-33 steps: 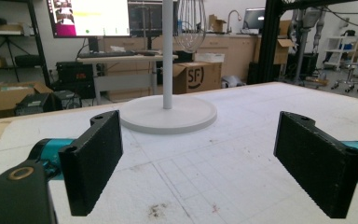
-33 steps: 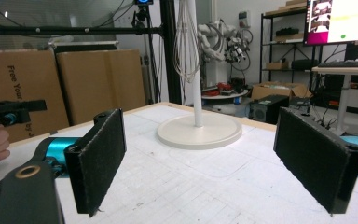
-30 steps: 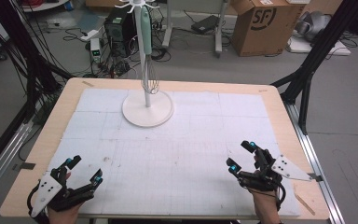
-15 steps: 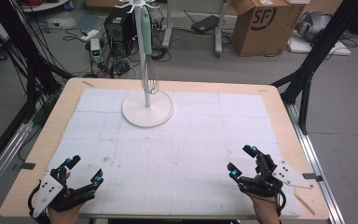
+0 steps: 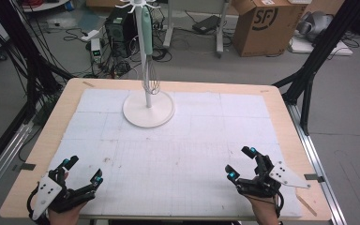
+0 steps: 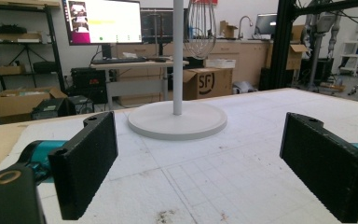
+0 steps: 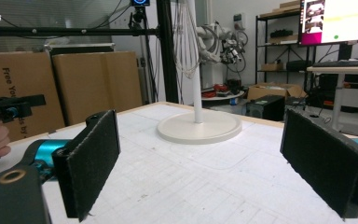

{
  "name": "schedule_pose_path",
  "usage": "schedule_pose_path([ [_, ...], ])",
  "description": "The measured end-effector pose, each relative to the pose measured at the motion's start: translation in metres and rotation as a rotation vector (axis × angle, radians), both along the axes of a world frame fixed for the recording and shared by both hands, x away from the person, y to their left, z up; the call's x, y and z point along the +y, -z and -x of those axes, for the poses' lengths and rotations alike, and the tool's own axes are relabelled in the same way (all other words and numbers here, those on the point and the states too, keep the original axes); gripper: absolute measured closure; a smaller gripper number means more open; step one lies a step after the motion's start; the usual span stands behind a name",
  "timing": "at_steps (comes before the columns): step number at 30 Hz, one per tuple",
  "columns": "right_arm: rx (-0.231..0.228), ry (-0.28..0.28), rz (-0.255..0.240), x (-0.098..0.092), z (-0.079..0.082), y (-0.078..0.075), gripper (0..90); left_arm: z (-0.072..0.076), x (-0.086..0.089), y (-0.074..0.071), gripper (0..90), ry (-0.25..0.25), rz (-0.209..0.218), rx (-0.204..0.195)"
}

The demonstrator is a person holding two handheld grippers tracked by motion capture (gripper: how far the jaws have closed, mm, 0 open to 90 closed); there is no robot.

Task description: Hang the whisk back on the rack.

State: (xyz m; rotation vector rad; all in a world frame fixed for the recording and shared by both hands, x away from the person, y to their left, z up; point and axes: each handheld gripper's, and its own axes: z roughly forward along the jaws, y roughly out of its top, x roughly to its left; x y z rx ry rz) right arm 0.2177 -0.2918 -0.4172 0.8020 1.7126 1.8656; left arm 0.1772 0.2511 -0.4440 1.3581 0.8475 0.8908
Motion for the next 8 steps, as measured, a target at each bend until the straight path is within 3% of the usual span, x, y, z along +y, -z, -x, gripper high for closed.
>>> schedule_pose_path([
  [8,-0.001,0.001,-0.007,0.0002,0.0009,0.0006,10.9,-0.0005,-0.0003,0.0002,11.7,-0.002,0.003,0.001],
])
